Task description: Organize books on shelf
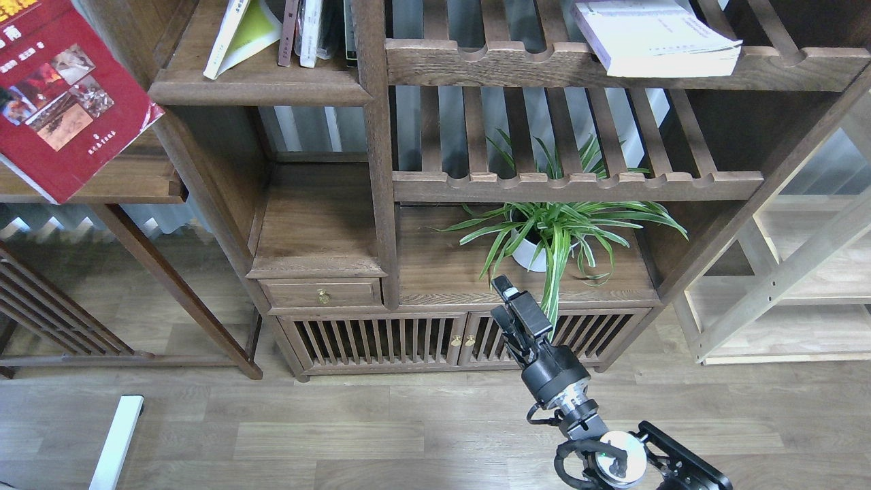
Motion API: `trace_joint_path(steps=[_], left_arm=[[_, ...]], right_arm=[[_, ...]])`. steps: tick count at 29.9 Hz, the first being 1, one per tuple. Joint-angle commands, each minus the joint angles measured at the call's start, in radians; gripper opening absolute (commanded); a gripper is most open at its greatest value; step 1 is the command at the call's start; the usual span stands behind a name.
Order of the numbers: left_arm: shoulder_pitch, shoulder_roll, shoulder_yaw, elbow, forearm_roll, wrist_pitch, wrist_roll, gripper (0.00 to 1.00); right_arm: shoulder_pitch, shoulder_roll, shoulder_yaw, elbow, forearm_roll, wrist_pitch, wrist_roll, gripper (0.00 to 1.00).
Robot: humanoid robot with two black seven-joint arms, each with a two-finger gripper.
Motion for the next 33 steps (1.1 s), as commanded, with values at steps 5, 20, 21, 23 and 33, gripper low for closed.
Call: trace_joint_path(steps=[5,20,21,23,33], left_arm=[[-0.157,0.060,0.094,0.015,0.000,0.125,0.000,0.05],[-0.355,0.130,0.292,0.075,-0.006,0.266,0.000,0.06],[-0.361,0.130,0.300,0.081,-0.006,0.268,0.000,0.06],[-0.370,0.132,0.315,0.090,-0.004,0.280,0.000,0.06],[-0.447,0.155,0.387,0.138,0.000,0.309,0.000,0.06]], right_arm=[[-0.002,0.000,0.002,0.000,0.000,0.000,0.000,0.99],[-0.002,-0.003,0.008,0.002,-0.005,0.000,0.000,0.99],[-0.002,-0.003,0.008,0.002,-0.005,0.000,0.000,0.99],[0.000,-0.003,0.008,0.002,-0.005,0.000,0.000,0.99],[0.001,-0.002,0.008,0.002,-0.005,0.000,0.000,0.99]])
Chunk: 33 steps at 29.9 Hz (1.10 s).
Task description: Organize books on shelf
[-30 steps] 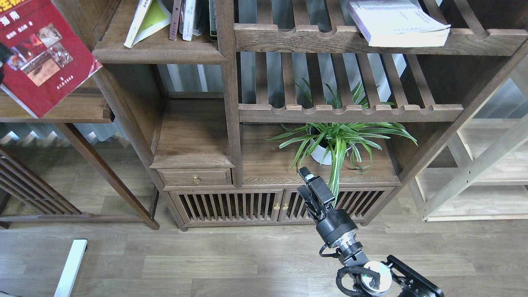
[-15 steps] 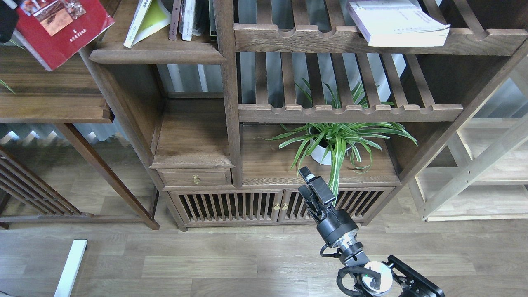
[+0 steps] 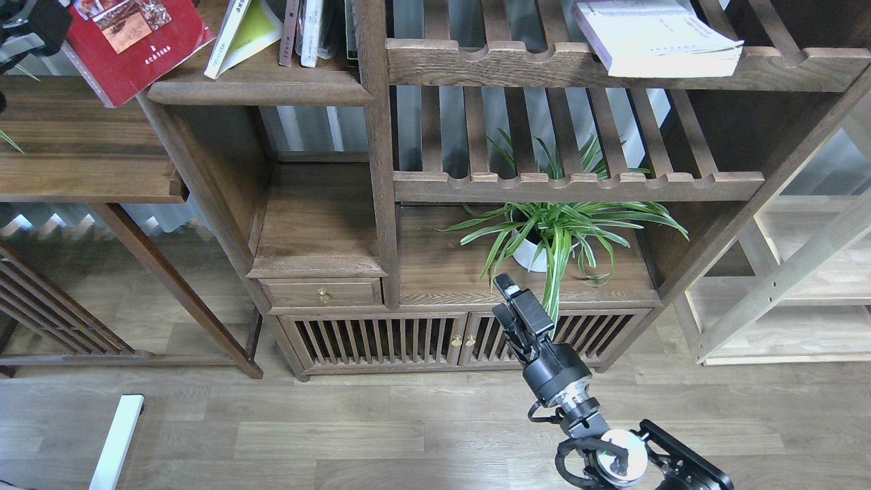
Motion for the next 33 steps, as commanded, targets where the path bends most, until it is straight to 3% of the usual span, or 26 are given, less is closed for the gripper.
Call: trace_joint_path(steps=[1,15,21,33], left_arm=[[-0.043,0.011,0.034,0.030,0.001,-0.002,0.000,0.07],[-0.163,0.014,0.110,0.086,0.074,0.002,0.000,0.06],[-0.238,0.017,0.160,0.101,0.079,0.058,0.000,0.06],[-0.341,0.034,0.280,0.159,0.123,0.067,0.000,0.05]], right_arm=[[0.000,0.000,0.000,0.000,0.000,0.000,0.000,0.99],[-0.004,0.002,0.002,0.006,0.000,0.000,0.000,0.99],[-0.011,0.003,0.003,0.018,-0.002,0.000,0.000,0.99],[-0.044,0.017,0.006,0.038,-0.008,0.000,0.002,0.99]])
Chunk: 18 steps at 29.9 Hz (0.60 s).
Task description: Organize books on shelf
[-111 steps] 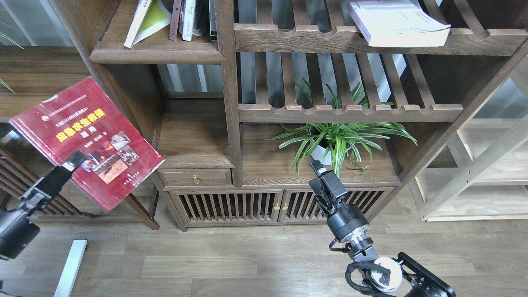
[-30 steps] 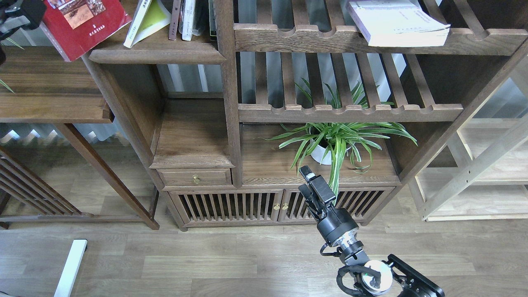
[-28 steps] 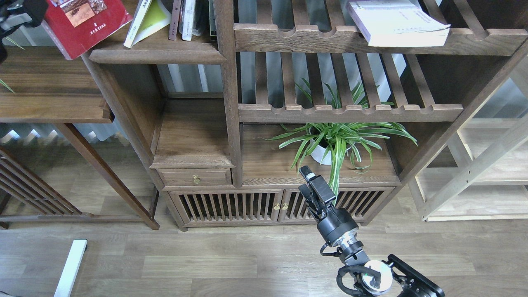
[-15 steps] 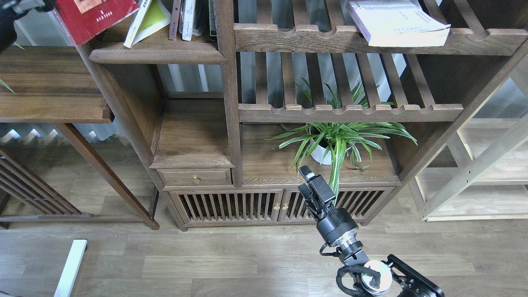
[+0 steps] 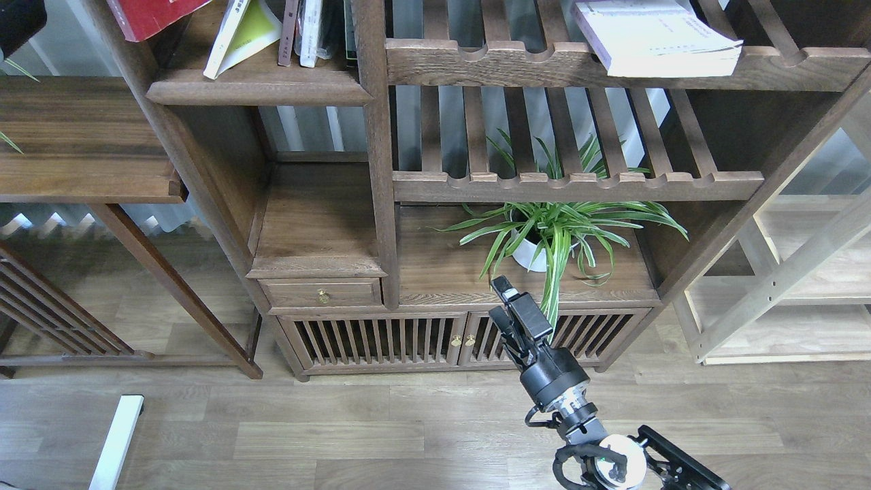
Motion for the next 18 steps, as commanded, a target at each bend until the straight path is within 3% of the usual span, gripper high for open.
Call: trace_joint_path(steps=[1,11,18], left_arm=[[-0.036,0.001,0.035,0.019,0.011,0.002,0.000,0.05],[-0.212,-0.024,0.154,0.189,0.011,0.007,0.000,0.05],[-0.266,-0.065,0.201,0.260,0.013,0.007,0.000,0.05]], right_arm=[[-0.012,0.009,0.000,0.000,0.000,0.000,0.001,0.99],[-0.016,0.023,0.004,0.000,-0.002,0.000,0.001,0.99],[-0.018,0.025,0.016,0.002,-0.002,0.000,0.001,0.99]])
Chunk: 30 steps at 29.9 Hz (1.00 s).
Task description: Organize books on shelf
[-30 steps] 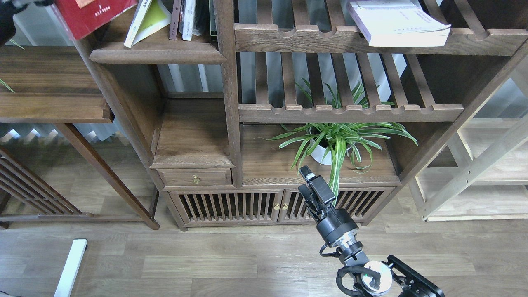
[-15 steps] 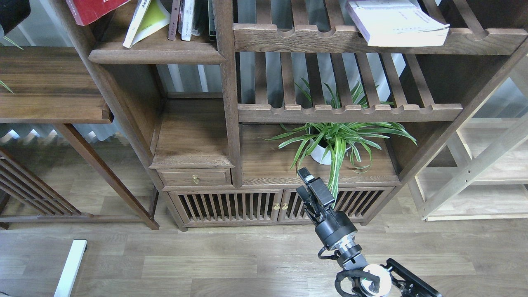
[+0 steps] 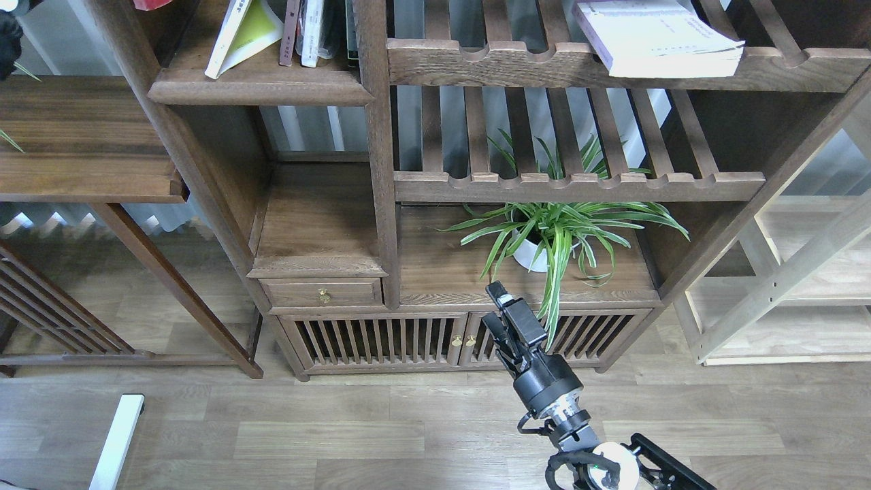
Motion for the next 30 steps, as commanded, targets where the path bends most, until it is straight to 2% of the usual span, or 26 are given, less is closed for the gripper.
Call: trace_joint_path(steps=[1,11,24,28,30], left_arm=[[-0.026,-0.027,0.025,0.029,0.003,0.000,0.000,0.05],[-0.071,-0.093,0.067,0.124,0.015,-0.005,0.000,0.05],[-0.074,-0.099,0.117,0.189,0.014,-0.014,0.000,0.05],[-0.069,-0.099,0.128,0.189,0.014,-0.020,0.000,0.09],[-0.066,-0.100,0.133,0.192,0.015,-0.020,0.000,0.17]], right_arm=[[0.000,0.001,0.004,0.004,0.000,0.000,0.000,0.99],[0.000,0.001,0.006,0.009,0.000,0.000,0.000,0.99],[-0.003,-0.001,0.007,0.011,0.000,0.000,0.000,0.99],[-0.006,-0.001,0.007,0.011,0.000,0.000,0.000,0.99],[-0.006,-0.001,0.007,0.011,0.000,0.000,0.000,0.99]])
